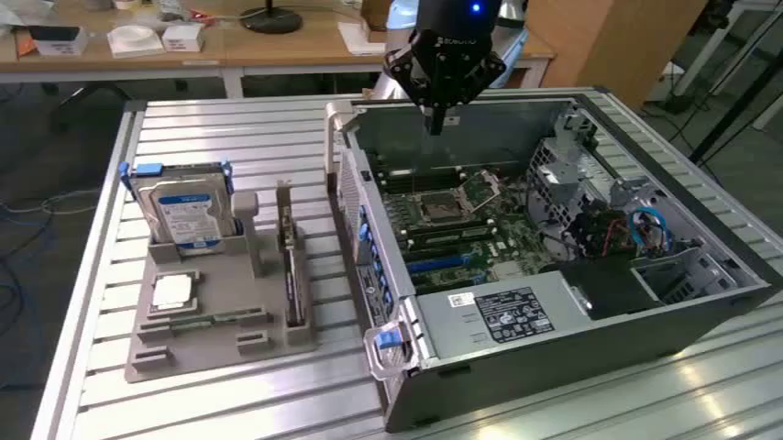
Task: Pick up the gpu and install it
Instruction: 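Reach for the gpu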
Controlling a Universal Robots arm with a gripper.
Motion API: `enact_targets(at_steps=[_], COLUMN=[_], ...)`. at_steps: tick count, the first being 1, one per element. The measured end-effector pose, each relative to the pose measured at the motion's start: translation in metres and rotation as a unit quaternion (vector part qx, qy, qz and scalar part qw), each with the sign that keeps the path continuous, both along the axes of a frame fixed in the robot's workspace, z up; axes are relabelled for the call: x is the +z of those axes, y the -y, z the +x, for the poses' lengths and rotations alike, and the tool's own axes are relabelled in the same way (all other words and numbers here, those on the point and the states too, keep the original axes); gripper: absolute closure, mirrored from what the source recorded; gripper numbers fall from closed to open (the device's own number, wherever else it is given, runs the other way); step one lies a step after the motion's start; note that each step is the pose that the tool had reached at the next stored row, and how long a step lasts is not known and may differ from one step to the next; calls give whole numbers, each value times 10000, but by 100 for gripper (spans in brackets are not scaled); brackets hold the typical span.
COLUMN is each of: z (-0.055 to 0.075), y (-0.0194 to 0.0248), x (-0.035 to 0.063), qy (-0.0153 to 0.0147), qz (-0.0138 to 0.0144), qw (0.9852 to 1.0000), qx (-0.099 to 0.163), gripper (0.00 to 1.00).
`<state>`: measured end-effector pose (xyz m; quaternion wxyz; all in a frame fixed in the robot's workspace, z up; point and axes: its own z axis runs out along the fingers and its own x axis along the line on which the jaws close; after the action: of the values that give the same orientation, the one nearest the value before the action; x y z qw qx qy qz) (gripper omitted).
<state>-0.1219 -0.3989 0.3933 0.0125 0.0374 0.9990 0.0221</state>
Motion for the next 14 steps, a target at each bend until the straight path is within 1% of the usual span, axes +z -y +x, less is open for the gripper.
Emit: enact_targets(at_steps=[5, 14], z=[0, -44], y=[0, 0], x=[0, -1], qy=[0, 0], qz=[0, 0], qw=[10000, 10000], qx=[0, 0], gripper=[89, 89])
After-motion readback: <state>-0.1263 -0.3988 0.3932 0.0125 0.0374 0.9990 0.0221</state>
